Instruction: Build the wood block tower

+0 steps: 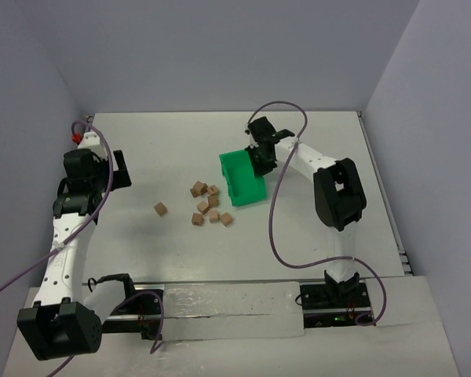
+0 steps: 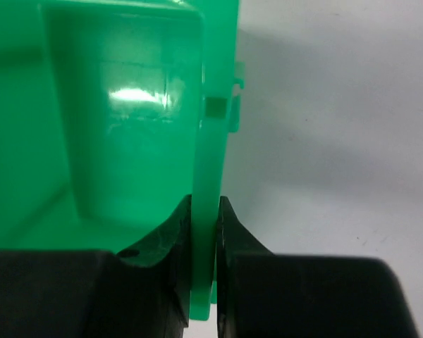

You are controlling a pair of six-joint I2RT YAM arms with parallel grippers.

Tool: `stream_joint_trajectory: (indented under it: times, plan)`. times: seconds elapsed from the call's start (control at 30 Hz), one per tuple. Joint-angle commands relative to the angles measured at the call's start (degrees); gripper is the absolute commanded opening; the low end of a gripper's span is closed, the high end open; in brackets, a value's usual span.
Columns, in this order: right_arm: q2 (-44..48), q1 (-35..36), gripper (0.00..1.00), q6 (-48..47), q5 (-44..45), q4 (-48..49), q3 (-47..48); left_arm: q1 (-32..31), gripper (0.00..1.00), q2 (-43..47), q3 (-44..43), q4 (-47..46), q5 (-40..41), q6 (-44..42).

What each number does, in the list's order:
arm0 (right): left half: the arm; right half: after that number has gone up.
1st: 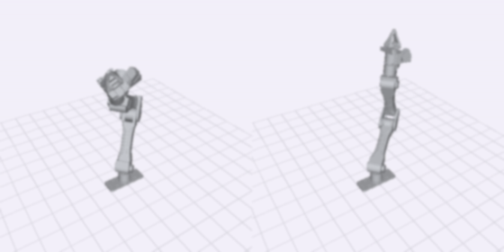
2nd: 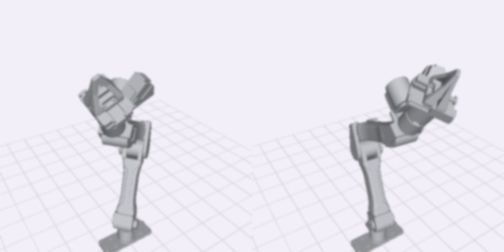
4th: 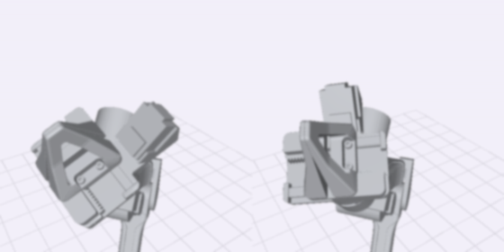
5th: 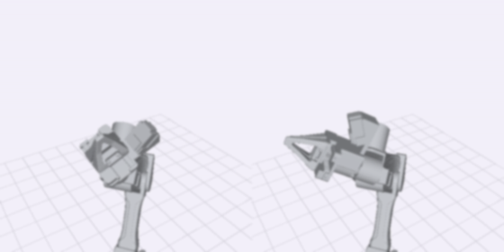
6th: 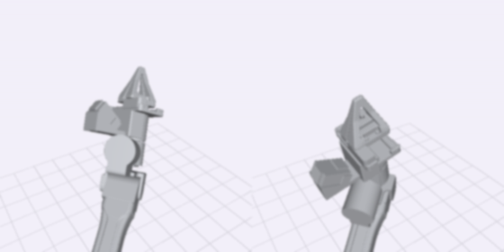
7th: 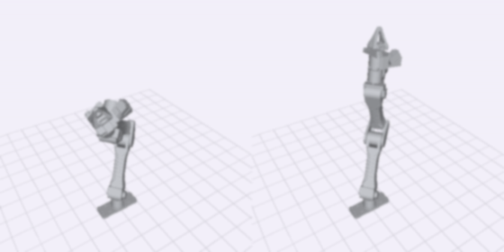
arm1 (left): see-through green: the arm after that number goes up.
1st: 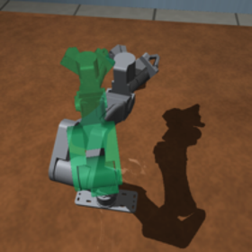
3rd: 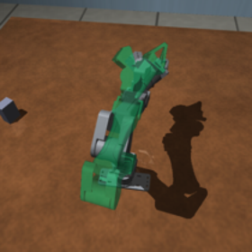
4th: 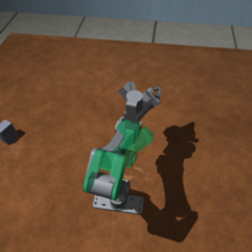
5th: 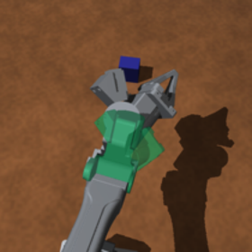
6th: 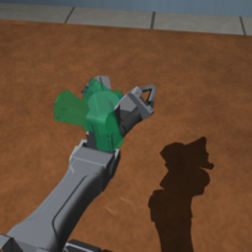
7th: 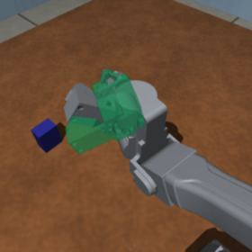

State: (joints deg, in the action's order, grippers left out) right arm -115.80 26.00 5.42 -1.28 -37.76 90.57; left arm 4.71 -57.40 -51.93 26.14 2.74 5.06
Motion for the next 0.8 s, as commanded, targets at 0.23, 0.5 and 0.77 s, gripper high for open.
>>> stream_joint_trajectory:
  times: [0.23,0.5,0.77]
  plan:
    - [-8.1,-6.2,0.00,0.6,4.9,-2.5,25.8,0.4,0.99,-3.8,0.4,-5.0,-0.5,-1.0]
    - [-22.2,-12.3,0.00,-4.7,0.2,-5.7,45.7,0.5,0.99,-7.5,-1.1,-5.3,-1.4,-0.7]
    - [-23.8,-17.9,0.00,-7.6,-4.2,-1.6,42.0,0.7,0.99,-6.4,-0.6,-5.9,-3.8,-0.8]
